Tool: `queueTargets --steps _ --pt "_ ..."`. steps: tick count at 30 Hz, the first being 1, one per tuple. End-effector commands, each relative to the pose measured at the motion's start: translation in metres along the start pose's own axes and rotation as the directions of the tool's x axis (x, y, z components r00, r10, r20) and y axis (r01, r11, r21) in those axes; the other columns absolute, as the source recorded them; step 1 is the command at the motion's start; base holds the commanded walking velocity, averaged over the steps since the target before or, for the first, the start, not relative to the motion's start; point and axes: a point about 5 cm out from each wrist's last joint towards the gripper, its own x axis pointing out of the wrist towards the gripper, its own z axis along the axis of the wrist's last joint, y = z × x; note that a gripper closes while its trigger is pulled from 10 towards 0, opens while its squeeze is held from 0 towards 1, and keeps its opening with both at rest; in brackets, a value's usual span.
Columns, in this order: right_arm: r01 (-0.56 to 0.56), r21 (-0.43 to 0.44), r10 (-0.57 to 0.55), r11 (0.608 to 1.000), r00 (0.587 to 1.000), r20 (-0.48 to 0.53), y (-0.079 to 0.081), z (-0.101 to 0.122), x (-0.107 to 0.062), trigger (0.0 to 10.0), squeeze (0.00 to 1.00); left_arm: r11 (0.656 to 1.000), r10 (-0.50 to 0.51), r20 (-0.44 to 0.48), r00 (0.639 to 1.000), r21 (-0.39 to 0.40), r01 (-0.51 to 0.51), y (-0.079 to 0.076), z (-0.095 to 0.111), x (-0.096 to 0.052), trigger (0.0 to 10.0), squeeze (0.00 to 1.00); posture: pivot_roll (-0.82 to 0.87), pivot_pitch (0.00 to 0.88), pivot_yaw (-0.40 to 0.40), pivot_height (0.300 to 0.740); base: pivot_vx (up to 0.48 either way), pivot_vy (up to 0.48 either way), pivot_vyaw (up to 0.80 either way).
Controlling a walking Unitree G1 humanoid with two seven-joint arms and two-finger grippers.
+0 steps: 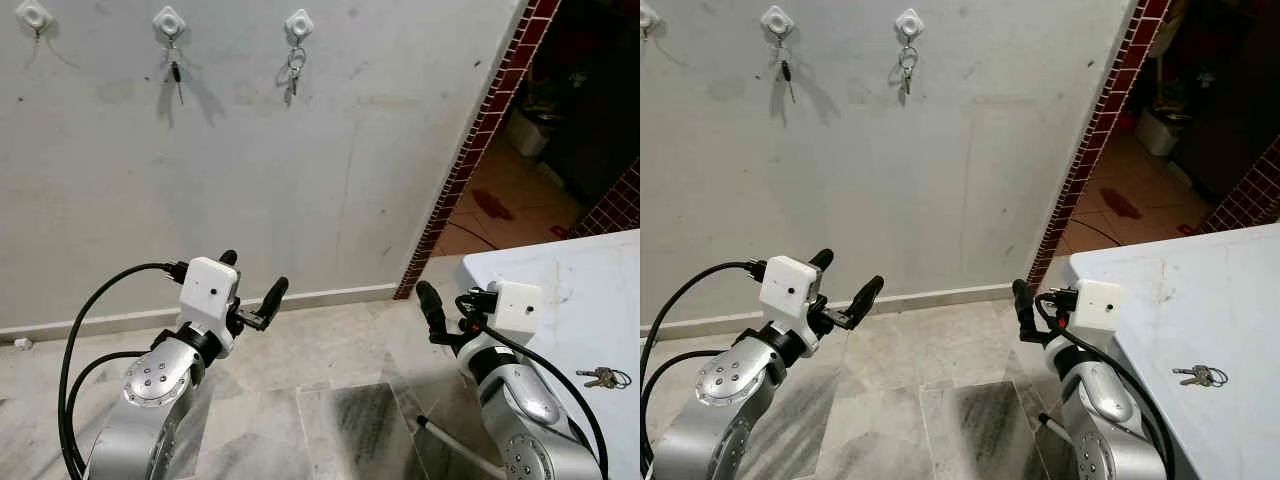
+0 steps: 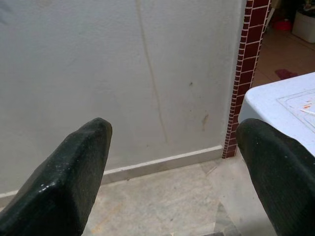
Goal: Hang keys on a hook
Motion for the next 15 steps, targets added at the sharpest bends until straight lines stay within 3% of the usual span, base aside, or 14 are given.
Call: queueTargets --steps 1,15 --pt "0.014 -0.008 -0.014 1.000 1.000 -0.013 -0.0028 -0.0015 0.0005 10.0 0.00 1.000 -0.012 -0.006 1.000 -0.003 0.012 -0.0012 0.0001 0.0013 10.0 0.00 0.13 0.029 -0.075 0.740 0.000 0.000 -0.77" --pt "0.010 -0.008 -0.011 1.000 1.000 -0.006 -0.0010 0.0008 0.0024 10.0 0.00 0.998 -0.060 -0.043 0.997 -0.018 0.059 -0.0087 -0.0065 0.0011 10.0 0.00 0.14 0.027 -0.077 0.740 0.000 0.000 -0.77"
